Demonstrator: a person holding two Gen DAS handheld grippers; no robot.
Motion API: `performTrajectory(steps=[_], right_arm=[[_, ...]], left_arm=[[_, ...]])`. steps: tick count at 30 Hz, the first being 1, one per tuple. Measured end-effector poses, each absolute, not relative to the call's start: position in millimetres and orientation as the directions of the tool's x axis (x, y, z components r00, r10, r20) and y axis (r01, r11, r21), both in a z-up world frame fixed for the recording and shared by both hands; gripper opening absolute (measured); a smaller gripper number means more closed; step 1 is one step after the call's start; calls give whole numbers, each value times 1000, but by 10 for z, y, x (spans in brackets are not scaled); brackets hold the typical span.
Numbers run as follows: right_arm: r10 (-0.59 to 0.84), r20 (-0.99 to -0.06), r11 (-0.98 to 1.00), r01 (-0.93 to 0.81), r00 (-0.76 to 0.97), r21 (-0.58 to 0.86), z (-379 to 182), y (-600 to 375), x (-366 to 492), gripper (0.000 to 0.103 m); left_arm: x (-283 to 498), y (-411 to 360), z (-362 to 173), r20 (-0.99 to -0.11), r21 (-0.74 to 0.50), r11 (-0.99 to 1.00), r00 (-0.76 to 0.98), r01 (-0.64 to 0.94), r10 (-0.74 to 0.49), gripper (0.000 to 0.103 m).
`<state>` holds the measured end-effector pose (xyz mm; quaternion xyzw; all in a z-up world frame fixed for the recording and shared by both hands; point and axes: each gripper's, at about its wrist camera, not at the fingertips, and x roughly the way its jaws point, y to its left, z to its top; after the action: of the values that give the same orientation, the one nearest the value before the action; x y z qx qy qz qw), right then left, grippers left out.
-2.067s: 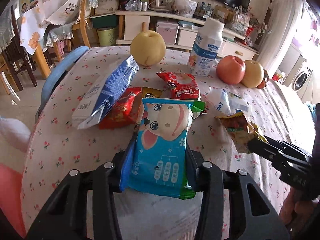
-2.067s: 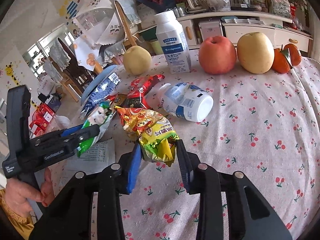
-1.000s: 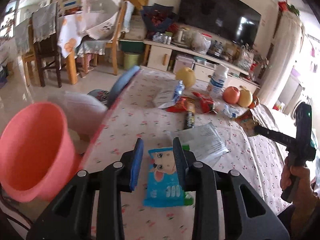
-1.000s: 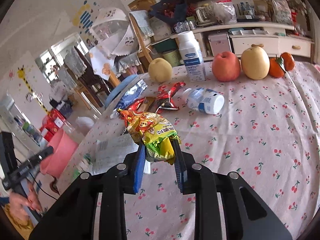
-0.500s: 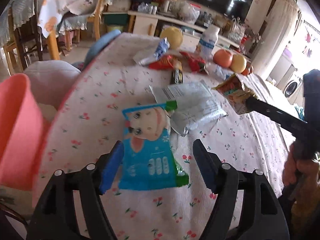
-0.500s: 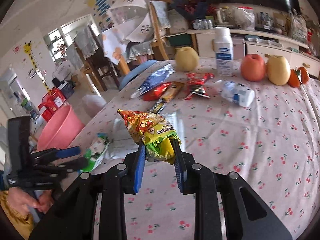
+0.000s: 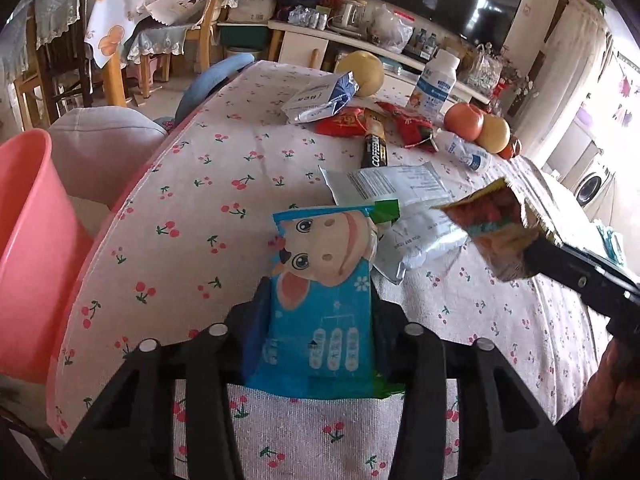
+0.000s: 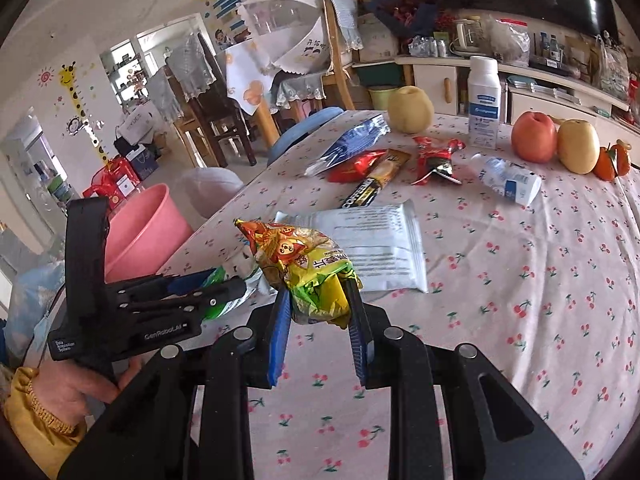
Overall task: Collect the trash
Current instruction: 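Lift the wet-wipe pack and yellow snack bag and carry both over the pink bucket, then open both tools to drop the wet-wipe pack and snack bag into the bucket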
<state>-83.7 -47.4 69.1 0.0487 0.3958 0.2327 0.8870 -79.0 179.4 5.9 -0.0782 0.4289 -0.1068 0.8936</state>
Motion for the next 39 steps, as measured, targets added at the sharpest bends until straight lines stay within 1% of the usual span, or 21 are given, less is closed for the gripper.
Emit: performTrajectory(steps=[8,15,18,24,28,32,34,35,36,37,38,39], right_arm=[[470,-680,877,-387,563,286,729,-230,-919,28],[526,-659,843,-432,538,320,882,153,-953,28],[559,-637,821,-465,531,332,1000,369,-952,28],[635,-608,752,-562,476,346,1206,1050,-874,28],[670,-602,705,-627,434,332,1284,1608,-799,28],[681,-606,683,-655,410,324,1298,2048,-701,29],[681,-619,677,-659,393,327,1263,2222,-622,32],[680,-624,678,-656,386,333,1237,2287,-589,38],[683,-621,678,-651,385,341,1215,2317,-584,48],[690,-612,677,-643,386,359,1198,2330,-579,60],[694,-605,678,-636,389,369,1196,2324,-584,63],[697,-599,680,-628,394,378,1189,2304,-599,71]], left_arm=[[-875,2068,106,-708,-326,941,636,89,-306,43],[-1138,2483,432,-636,-350,935,716,62,-286,43],[-1272,2770,601,-605,-347,938,758,23,-242,43],[-1500,3391,828,-569,-313,942,818,-117,-88,43],[-1523,3774,809,-576,-320,923,817,-213,-11,43],[-1474,4085,706,-601,-335,898,799,-284,28,43],[-1443,4206,637,-620,-337,885,783,-320,46,44],[-1430,4263,605,-631,-333,878,774,-344,64,45],[-1417,4300,606,-634,-331,875,770,-354,71,50],[-1429,4341,600,-635,-331,871,768,-363,79,59],[-1454,4367,602,-633,-330,868,769,-370,87,65],[-1480,4370,611,-628,-329,867,772,-374,94,72]])
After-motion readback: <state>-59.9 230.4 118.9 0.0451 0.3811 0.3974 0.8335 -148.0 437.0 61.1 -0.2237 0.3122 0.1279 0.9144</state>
